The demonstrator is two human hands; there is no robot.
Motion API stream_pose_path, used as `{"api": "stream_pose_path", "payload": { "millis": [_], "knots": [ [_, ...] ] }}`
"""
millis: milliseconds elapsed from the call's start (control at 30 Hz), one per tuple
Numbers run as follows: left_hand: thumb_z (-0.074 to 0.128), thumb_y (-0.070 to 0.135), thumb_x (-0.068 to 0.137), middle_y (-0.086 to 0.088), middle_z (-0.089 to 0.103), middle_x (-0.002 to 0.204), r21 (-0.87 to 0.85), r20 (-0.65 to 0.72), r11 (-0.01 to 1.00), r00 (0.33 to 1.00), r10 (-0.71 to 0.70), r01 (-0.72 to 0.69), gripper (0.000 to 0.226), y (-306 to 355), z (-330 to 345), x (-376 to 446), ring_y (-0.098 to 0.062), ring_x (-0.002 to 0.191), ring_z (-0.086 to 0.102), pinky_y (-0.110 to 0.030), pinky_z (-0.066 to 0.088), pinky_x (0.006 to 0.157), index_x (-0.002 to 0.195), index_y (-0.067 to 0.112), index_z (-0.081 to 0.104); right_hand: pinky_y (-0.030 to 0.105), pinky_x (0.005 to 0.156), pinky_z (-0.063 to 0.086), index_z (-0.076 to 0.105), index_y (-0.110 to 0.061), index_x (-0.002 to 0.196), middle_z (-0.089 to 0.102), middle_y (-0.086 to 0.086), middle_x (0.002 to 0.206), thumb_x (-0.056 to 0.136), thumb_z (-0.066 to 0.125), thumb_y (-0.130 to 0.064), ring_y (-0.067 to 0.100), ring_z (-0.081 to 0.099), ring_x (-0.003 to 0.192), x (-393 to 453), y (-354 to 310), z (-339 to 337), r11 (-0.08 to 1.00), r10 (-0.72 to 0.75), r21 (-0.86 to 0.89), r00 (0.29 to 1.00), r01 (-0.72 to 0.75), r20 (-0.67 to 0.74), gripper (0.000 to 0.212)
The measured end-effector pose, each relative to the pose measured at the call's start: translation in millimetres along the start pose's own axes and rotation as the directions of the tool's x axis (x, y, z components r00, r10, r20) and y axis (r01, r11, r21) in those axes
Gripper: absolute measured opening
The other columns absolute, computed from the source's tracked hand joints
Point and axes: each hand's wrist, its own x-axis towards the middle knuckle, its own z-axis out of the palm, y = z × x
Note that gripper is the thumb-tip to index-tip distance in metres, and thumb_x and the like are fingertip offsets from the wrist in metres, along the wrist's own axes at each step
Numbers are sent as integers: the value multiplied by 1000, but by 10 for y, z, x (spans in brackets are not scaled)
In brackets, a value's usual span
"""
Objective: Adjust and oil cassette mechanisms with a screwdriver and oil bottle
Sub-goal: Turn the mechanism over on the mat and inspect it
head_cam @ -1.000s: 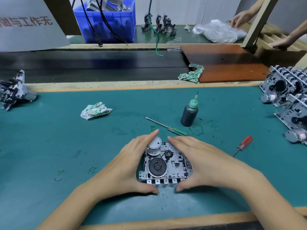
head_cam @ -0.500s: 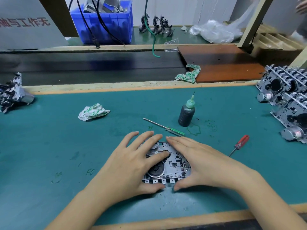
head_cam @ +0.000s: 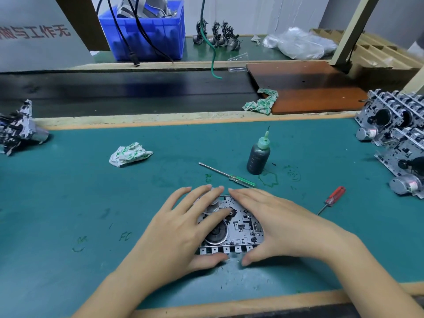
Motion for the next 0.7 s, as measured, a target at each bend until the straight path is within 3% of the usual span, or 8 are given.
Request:
{"api": "stream_pose_path", "payload": {
  "millis": [100,233,300,367,433,567,633,700],
  "knots": [
    [55,68,76,-7,48,141,-101,-49,994,998,-41,36,76,-21,14,-23,-24,128,47,-39,33,102,132,17,55,20,112,20,-1,-28,151,10,-21,149,57,73,-68,-1,8,138,23,-7,-11,999,-8,-32,1000,8,9,126],
    [59,69,72,4,38,146,-304,-34,947,992,-124,108,94,-58,39,-44,-11,134,35,-29,26,108,145,17,31,18,109,18,-2,-27,151,12,-21,149,58,73,-67,-1,8,137,37,-5,-8,999,-1,-35,1000,2,10,126],
    [58,70,72,16,31,146,-447,3,879,982,-188,169,91,-69,61,-42,1,132,30,-17,21,108,146,29,24,13,104,16,2,-25,151,15,-18,149,59,72,-67,0,10,136,34,-1,7,999,-1,-42,1000,0,-10,123],
    [53,71,71,29,30,141,-605,88,743,952,-293,284,80,-82,82,-19,12,128,31,-10,23,105,139,47,20,14,103,20,10,-25,149,24,-15,146,60,69,-65,2,20,134,38,-13,14,997,-8,-73,999,5,-46,114],
    [51,70,73,32,41,133,-700,154,613,915,-373,367,67,-108,128,15,13,122,39,-13,31,102,133,52,29,21,99,33,21,-27,144,37,-15,137,59,66,-64,6,35,126,48,-29,6,992,-16,-127,995,3,-102,103],
    [58,59,76,26,59,120,-798,163,483,901,-403,360,54,-118,111,68,5,112,53,-19,41,96,125,38,51,27,84,43,29,-35,137,47,-20,127,54,64,-64,8,50,113,51,-50,-35,986,-11,-163,985,-18,-171,95],
    [57,55,74,19,63,118,-908,185,277,893,-411,315,53,-141,62,89,-1,109,58,-16,42,92,122,32,56,26,84,42,31,-39,135,49,-23,125,53,66,-65,5,51,109,32,-60,-65,996,7,-88,981,-24,-192,94],
    [53,56,72,5,67,116,-965,247,-44,843,-478,258,56,-206,34,123,-13,109,62,-25,45,92,120,27,61,24,91,41,38,-41,132,53,-25,124,53,74,-62,-1,51,110,25,-60,-105,992,14,128,986,7,-168,90]
  ]
}}
